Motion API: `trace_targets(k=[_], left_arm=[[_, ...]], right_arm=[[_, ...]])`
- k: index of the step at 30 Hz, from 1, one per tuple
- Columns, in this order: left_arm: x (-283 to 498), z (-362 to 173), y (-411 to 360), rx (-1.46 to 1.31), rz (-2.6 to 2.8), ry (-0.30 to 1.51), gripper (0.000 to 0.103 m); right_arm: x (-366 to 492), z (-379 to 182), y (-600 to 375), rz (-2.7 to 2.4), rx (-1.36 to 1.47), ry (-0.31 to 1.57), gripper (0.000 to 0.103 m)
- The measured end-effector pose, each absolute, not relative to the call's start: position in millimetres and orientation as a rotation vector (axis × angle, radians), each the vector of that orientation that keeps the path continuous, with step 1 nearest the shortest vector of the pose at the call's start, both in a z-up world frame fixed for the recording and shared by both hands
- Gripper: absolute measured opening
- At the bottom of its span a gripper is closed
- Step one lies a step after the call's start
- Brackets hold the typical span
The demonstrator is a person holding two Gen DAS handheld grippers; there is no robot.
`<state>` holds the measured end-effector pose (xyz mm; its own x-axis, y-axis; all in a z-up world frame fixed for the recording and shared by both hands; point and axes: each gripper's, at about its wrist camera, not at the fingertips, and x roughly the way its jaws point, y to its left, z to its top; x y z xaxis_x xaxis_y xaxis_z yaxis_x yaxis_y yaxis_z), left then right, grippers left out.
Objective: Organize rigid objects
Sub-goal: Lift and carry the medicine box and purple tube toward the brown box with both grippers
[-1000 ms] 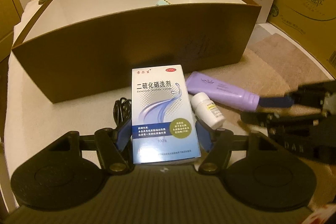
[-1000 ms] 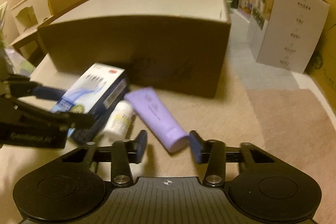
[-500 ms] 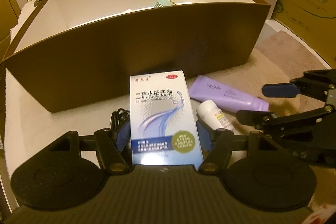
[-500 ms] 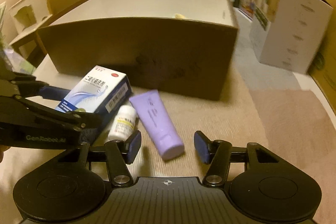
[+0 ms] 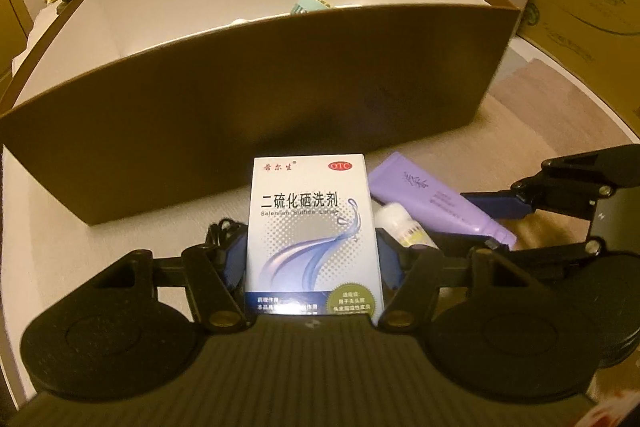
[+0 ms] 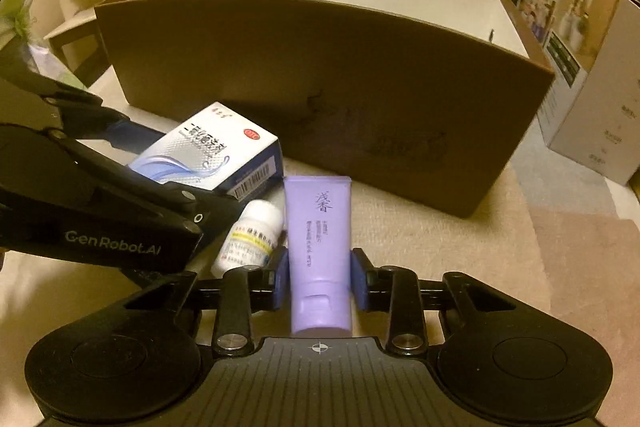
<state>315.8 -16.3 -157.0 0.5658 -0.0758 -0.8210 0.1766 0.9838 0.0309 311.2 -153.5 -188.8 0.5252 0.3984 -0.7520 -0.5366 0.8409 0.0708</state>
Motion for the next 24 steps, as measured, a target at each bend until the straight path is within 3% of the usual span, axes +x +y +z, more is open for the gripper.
trace_targets(k=[11, 24], left_arm=[[274, -138, -11, 0.104, -0.143, 0.923, 0.062], [231, -89, -1, 0.096, -0.125, 0.854, 0.062]], right_arm=[[273, -178, -186, 0.48, -0.016, 0.901, 0.032], [232, -125, -189, 0.491, 0.074, 0.821, 0.032]])
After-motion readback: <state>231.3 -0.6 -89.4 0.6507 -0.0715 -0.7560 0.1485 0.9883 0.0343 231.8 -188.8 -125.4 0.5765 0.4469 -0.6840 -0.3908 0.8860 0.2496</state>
